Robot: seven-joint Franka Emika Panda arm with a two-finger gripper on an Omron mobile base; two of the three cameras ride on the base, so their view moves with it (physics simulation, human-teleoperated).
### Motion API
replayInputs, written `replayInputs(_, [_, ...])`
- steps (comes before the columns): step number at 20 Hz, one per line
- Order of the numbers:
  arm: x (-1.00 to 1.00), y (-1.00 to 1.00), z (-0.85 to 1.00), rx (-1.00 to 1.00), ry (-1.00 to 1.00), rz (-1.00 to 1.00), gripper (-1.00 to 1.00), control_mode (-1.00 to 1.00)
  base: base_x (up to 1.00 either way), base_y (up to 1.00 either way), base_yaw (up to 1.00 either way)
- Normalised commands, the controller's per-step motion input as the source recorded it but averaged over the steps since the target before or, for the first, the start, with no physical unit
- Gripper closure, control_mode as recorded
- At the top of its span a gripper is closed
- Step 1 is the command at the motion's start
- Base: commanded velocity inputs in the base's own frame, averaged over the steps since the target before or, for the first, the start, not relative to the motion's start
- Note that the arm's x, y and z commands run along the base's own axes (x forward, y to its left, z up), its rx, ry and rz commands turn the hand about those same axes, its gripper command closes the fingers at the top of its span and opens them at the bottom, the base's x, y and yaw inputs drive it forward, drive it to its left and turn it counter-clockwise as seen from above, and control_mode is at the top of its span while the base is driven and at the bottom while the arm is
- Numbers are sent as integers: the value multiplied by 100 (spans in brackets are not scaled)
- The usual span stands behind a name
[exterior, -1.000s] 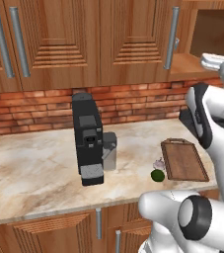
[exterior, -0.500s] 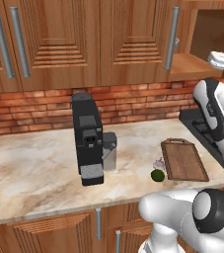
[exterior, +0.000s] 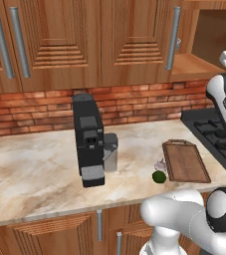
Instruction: Open the cabinet. Place the bowl and condiment on the counter. Then place the lime and garlic on the cutting board.
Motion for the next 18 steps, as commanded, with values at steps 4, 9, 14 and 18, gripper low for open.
replayInputs(4, [-2, -40, 0, 1, -1, 2, -100, -100, 0, 0, 0])
replayInputs(9, [-18, -16, 1, 0, 0, 0, -100, -100, 0, 0, 0])
replayInputs(14, [-38, 13, 7, -2, 0, 3, -100, -100, 0, 0, 0])
replayInputs(18, [-35, 16, 40, -6, 7, 11, -100, -100, 0, 0, 0])
